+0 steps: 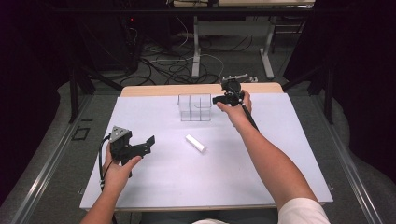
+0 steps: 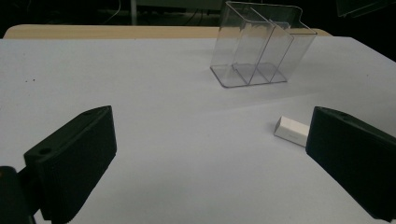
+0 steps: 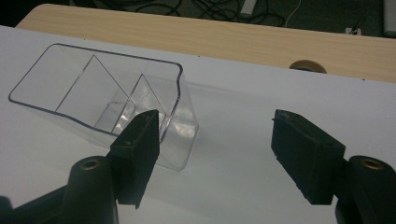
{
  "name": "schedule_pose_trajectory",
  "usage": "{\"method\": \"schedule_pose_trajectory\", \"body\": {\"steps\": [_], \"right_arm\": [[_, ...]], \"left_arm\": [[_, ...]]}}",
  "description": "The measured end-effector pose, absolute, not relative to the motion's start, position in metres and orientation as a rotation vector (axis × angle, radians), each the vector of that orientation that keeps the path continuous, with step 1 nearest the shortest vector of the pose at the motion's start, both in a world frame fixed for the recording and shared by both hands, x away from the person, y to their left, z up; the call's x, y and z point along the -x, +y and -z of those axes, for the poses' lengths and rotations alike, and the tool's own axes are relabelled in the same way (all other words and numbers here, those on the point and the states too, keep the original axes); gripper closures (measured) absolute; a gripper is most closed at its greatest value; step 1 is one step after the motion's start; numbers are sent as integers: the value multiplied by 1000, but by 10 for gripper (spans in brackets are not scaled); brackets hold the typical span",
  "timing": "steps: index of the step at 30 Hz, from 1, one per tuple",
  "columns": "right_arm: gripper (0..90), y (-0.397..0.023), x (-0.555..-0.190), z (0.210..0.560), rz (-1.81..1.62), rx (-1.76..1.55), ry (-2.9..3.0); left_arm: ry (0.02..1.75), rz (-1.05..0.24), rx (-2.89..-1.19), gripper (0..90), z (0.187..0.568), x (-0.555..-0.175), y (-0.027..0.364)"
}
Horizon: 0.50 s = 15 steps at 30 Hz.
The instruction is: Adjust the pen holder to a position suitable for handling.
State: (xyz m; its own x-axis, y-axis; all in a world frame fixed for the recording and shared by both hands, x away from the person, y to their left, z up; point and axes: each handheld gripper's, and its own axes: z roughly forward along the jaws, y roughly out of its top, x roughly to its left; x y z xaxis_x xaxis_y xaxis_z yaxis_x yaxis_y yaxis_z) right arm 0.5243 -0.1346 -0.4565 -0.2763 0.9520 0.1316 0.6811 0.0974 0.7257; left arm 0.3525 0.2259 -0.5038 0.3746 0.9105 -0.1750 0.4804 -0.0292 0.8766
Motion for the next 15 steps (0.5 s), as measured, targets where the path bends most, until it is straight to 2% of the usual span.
{"method": "schedule_pose_trajectory", "body": {"steps": [7,8,15], "right_arm": [[399,-123,-533,463,-995,-1618,2024],[435,-120,-536,465,-985,-1618,2029],[486,-115,-546,473,-1018,-1633,2021]], "left_arm": [[1252,-550,-1672,22,505,-353,226],[1252,-550,-1674,23,505,-353,227],[1262,-554,-1656,28,505,-352,230]]}}
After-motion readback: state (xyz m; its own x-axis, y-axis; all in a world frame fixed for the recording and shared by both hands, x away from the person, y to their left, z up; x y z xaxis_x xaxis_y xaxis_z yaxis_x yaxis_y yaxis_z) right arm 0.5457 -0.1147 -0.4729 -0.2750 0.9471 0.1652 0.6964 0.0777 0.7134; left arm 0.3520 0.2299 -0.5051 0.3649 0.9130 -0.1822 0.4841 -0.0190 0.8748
